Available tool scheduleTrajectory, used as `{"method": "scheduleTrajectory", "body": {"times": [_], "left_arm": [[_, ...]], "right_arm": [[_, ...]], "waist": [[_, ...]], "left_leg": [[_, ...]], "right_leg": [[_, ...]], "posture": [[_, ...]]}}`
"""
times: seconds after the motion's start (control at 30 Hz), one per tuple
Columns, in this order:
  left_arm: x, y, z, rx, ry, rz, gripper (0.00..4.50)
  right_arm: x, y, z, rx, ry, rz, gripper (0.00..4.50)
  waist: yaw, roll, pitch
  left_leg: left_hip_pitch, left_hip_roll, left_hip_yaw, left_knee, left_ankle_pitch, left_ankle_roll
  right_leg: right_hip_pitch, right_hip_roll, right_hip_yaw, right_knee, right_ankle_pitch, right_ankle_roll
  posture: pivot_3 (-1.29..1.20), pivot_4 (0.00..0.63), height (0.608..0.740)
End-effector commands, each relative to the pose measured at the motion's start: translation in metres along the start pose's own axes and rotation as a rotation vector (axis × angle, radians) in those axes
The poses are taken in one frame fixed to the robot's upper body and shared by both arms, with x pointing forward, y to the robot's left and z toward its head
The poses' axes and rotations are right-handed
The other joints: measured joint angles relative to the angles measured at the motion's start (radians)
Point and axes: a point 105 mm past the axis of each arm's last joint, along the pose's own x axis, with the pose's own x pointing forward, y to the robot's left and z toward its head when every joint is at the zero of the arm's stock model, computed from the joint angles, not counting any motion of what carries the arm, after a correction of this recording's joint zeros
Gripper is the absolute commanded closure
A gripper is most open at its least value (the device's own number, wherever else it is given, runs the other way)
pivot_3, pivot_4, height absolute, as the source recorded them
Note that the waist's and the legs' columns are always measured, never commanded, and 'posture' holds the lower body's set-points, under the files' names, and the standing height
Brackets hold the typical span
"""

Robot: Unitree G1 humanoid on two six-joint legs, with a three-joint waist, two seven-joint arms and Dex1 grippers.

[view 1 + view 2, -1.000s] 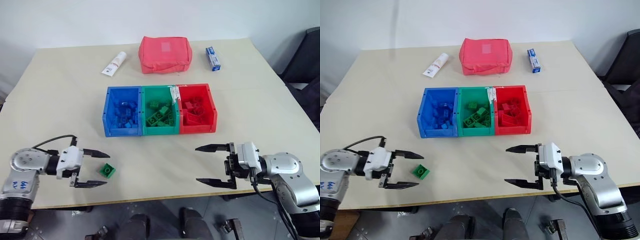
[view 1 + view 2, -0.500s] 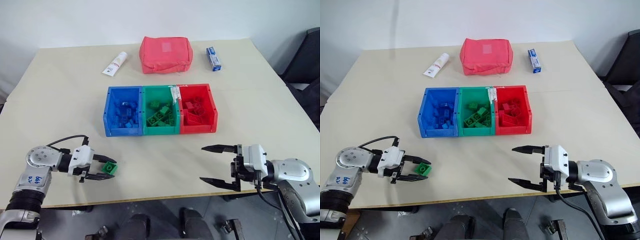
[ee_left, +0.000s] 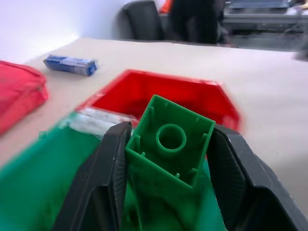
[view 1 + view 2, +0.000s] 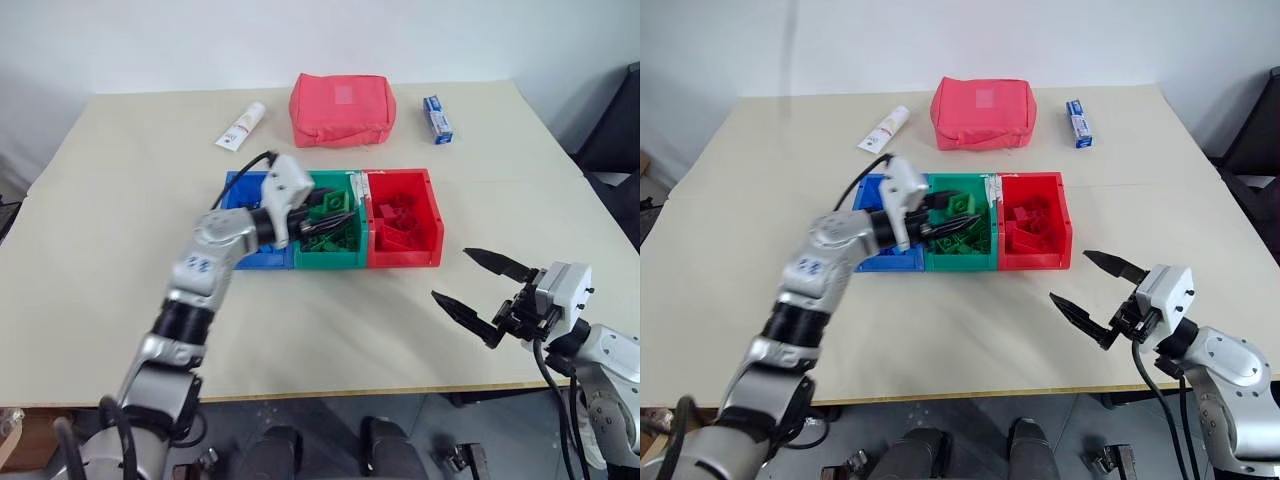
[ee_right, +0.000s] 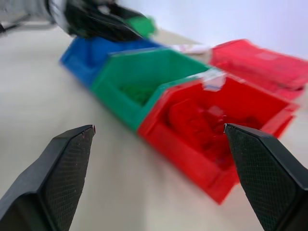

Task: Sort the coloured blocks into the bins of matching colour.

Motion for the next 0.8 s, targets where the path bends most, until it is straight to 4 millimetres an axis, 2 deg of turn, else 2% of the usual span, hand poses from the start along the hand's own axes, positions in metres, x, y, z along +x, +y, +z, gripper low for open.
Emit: {"method": "scheduleTrajectory", "body": {"times": [0.03, 0.07, 0.13, 0.33, 0.43, 0.5, 0.63, 0.73, 0.8], "left_arm": [[0.006, 0.009, -0.002, 0.051, 0.036, 0.035, 2.5], [0.007, 0.011, -0.001, 0.048, 0.034, 0.047, 2.5], [0.008, 0.015, 0.001, 0.055, 0.036, 0.055, 1.75], [-0.012, 0.017, 0.008, 0.068, 0.032, 0.051, 0.04], [-0.034, 0.016, 0.011, 0.005, -0.051, 0.004, 0.04], [-0.059, 0.013, 0.007, 0.016, -0.097, -0.054, 0.04], [-0.107, 0.012, -0.024, 0.099, -0.027, -0.109, 0.04], [-0.142, 0.017, -0.043, 0.054, 0.012, -0.073, 0.04], [-0.175, 0.017, -0.055, 0.086, 0.067, -0.029, 0.04]], "right_arm": [[0.0, -0.001, 0.011, -0.03, -0.033, -0.04, 0.0], [0.0, 0.0, 0.011, -0.032, -0.033, -0.041, 0.0], [-0.001, 0.001, 0.012, -0.033, -0.036, -0.041, 0.0], [0.0, 0.001, 0.012, -0.042, -0.037, -0.02, 0.0], [0.001, 0.002, 0.011, -0.046, -0.03, 0.015, 0.0], [0.002, 0.004, 0.009, -0.047, -0.017, 0.057, 0.0], [0.0, 0.009, 0.002, -0.062, 0.027, 0.144, 0.0], [-0.003, 0.01, -0.004, -0.077, 0.059, 0.202, 0.0], [-0.003, 0.009, -0.008, -0.083, 0.067, 0.238, 0.0]], "waist": [[-0.009, 0.0, 0.0], [-0.012, 0.0, 0.0], [-0.015, 0.0, 0.0], [-0.01, 0.0, 0.0], [-0.012, 0.0, 0.0], [-0.016, 0.0, 0.0], [-0.025, 0.001, 0.0], [-0.024, 0.001, 0.0], [-0.024, 0.001, 0.0]], "left_leg": [[0.0, 0.0, 0.001, -0.001, 0.0, 0.0], [0.001, 0.002, 0.002, -0.003, 0.0, 0.0], [0.001, 0.003, 0.002, -0.004, 0.0, 0.0], [0.0, 0.003, 0.002, -0.002, 0.0, 0.0], [0.0, 0.003, 0.002, -0.003, 0.0, 0.0], [0.0, 0.003, 0.001, -0.003, 0.0, 0.0], [0.001, 0.004, 0.001, -0.003, 0.0, -0.001], [0.001, 0.004, 0.001, -0.003, 0.0, -0.001], [0.001, 0.003, 0.001, -0.003, 0.0, -0.001]], "right_leg": [[0.0, 0.0, 0.001, 0.0, 0.0, 0.0], [-0.001, 0.001, 0.002, 0.001, 0.0, 0.0], [-0.002, 0.002, 0.002, 0.001, 0.0, 0.0], [-0.001, 0.002, 0.002, 0.001, 0.0, 0.0], [-0.001, 0.002, 0.002, 0.001, 0.0, 0.0], [-0.001, 0.002, 0.002, 0.001, 0.0, 0.0], [-0.001, 0.002, 0.001, 0.0, 0.0, 0.0], [0.0, 0.001, 0.001, -0.002, 0.0, 0.0], [0.0, 0.001, 0.001, -0.002, 0.0, 0.0]], "posture": [[0.0, 0.15, 0.74], [0.0, 0.15, 0.74], [0.0, 0.15, 0.74], [0.0, 0.15, 0.74], [0.0, 0.15, 0.74], [0.0, 0.15, 0.74], [0.0, 0.15, 0.74], [0.0, 0.15, 0.74], [0.0, 0.15, 0.74]]}}
